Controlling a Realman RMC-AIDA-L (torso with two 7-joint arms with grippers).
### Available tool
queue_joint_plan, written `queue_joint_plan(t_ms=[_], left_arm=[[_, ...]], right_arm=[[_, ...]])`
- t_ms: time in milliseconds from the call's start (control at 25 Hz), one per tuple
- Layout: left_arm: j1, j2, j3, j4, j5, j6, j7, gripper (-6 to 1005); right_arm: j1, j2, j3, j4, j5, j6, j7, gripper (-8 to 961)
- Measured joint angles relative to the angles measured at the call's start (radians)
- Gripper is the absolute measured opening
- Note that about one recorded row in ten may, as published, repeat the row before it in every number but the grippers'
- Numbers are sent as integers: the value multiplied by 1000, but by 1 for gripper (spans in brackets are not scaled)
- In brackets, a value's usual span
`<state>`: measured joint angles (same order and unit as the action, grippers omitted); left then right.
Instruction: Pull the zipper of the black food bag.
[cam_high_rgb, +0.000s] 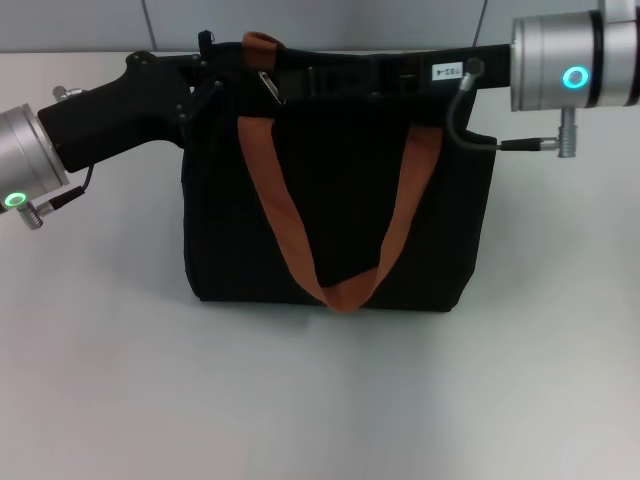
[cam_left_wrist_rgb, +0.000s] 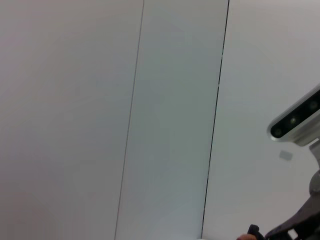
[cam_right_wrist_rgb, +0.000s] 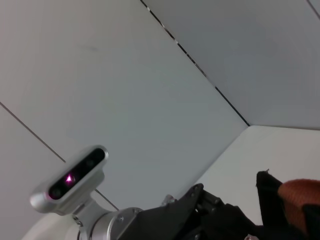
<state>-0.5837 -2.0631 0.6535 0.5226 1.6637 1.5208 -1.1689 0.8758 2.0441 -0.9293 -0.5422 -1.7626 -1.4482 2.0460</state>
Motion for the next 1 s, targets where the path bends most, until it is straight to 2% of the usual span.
queue_joint_plan(t_ms=[440,1000], left_arm=[[-13,-5,4,-2,-19,8,-2,15],[-25,-5,6,-3,-36,7,-11,16]], right_arm=[[7,17,-26,0,0,67,14,347],[10,28,-49,1,1,71,18,338]])
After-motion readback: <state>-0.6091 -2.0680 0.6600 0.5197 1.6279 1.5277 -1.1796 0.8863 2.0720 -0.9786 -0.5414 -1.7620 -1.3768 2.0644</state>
